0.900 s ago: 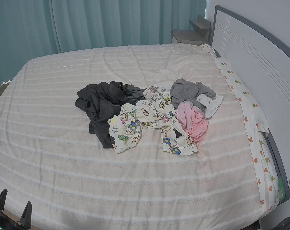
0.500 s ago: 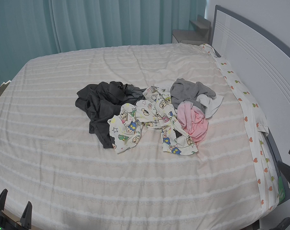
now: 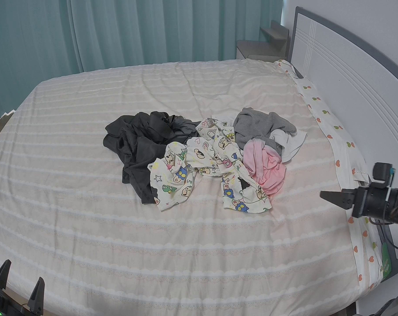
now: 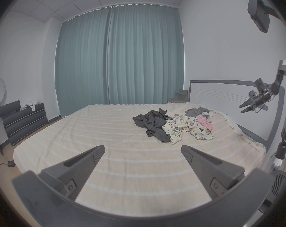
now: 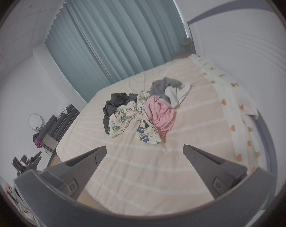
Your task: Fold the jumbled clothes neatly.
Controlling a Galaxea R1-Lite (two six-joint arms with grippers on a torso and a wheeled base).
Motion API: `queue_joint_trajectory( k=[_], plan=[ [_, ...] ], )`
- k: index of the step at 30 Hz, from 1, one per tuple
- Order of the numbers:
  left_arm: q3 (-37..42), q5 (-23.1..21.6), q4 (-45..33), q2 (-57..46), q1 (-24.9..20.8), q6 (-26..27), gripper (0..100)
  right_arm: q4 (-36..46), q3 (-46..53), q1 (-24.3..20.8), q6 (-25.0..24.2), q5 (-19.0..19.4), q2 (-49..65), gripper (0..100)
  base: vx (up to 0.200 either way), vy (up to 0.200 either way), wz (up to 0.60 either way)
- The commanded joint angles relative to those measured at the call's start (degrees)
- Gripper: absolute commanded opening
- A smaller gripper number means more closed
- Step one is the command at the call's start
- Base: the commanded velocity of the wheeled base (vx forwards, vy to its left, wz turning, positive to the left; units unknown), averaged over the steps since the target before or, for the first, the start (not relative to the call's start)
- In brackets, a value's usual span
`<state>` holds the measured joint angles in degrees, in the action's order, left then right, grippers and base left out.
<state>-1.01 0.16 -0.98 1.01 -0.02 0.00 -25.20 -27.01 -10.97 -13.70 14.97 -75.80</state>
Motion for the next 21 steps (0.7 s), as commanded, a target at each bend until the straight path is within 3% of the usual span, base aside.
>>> queue_joint_trajectory(
  k=[1,11,21],
  plan=[
    [0.7,-0.7,0.0,0.8,-0.3,-0.2,100,-17.5,-16.9,-7.7,-7.4,1.5,-51.6,100,0.0,0.0,0.0],
    [0.7,-0.6,0.0,0.5,-0.3,-0.2,100,-17.3,-22.0,-8.3,-9.1,1.0,-55.4,100,0.0,0.0,0.0],
    [0.7,-0.6,0.0,0.2,-0.2,-0.2,100,-16.3,-30.5,-8.3,-9.0,-5.0,-57.7,100,0.0,0.0,0.0]
  ],
)
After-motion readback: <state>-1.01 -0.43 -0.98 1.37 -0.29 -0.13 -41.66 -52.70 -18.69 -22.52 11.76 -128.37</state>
